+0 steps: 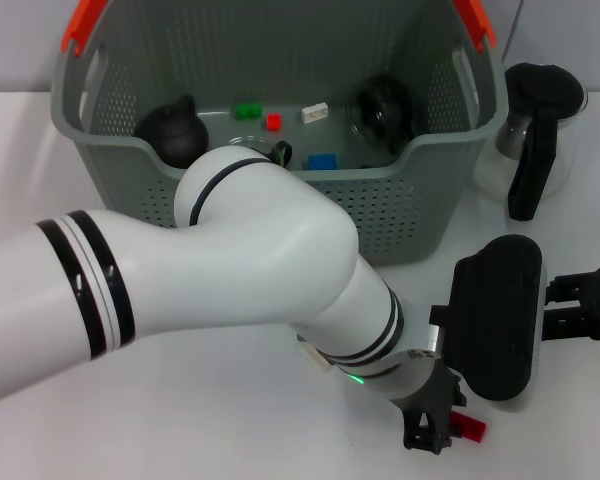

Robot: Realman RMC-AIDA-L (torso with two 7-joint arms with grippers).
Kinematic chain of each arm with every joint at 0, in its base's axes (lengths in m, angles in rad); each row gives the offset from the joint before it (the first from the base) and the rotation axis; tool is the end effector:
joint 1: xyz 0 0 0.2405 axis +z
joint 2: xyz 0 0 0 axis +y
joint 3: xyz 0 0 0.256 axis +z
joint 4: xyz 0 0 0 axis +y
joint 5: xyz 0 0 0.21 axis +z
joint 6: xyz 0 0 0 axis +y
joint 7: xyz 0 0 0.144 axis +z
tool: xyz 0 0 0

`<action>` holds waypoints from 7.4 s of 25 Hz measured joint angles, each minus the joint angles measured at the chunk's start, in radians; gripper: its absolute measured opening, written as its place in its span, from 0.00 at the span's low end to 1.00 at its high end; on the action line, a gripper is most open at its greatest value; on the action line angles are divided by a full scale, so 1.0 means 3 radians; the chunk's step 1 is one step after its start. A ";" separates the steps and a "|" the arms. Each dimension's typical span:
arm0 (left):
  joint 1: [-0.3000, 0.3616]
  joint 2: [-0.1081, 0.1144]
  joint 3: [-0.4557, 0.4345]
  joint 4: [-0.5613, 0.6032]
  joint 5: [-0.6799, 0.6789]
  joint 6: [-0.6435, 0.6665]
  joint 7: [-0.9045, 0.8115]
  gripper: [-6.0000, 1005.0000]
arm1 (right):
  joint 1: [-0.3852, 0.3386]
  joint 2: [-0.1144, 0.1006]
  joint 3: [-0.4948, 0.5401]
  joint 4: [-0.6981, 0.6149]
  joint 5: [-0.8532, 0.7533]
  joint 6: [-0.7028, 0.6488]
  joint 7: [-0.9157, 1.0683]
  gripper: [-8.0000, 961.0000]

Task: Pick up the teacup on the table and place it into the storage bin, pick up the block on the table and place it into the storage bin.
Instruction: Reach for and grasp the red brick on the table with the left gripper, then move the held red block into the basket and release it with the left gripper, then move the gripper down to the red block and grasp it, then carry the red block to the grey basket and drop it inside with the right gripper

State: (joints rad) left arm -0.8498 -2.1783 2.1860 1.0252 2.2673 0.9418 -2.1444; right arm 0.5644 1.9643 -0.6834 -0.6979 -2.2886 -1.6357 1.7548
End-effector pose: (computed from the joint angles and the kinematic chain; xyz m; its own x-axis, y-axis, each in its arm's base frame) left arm -0.0904 0.2885 -0.1903 0.9108 -0.2842 -0.2993 -0.2941 -0.9557 0.0127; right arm 0.2952 0.3285 0.0375 0.7230 -0.6512 -0.2307 -0.6788 -0.7316 -0.0625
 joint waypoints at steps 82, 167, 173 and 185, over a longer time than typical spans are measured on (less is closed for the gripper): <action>0.0624 0.0215 -0.4003 0.1220 -0.1130 0.2455 0.0232 0.76 | 0.0033 -0.0113 0.0114 -0.0011 -0.0079 -0.0096 0.0050 0.70; 0.1437 0.0026 -0.3736 -0.0889 -0.1550 0.2162 0.3277 0.90 | 0.0635 0.0449 -0.1440 -0.0400 -0.1291 0.0956 0.1487 0.41; 0.1451 0.0031 -0.3818 -0.0892 -0.1566 0.2215 0.3277 0.90 | 0.0539 0.0445 -0.1375 -0.0982 -0.1060 0.0413 0.1500 0.35; 0.1636 0.0031 -0.4080 -0.0930 -0.1520 0.2228 0.3380 0.90 | 0.0709 0.0400 -0.0936 -0.2234 0.0080 -0.0859 0.1874 0.35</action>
State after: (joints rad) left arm -0.3590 -2.1690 0.9621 0.7461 1.8112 1.6102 -1.1303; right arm 0.7772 2.0844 -0.9641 -1.3680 -2.2645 -1.8935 2.3170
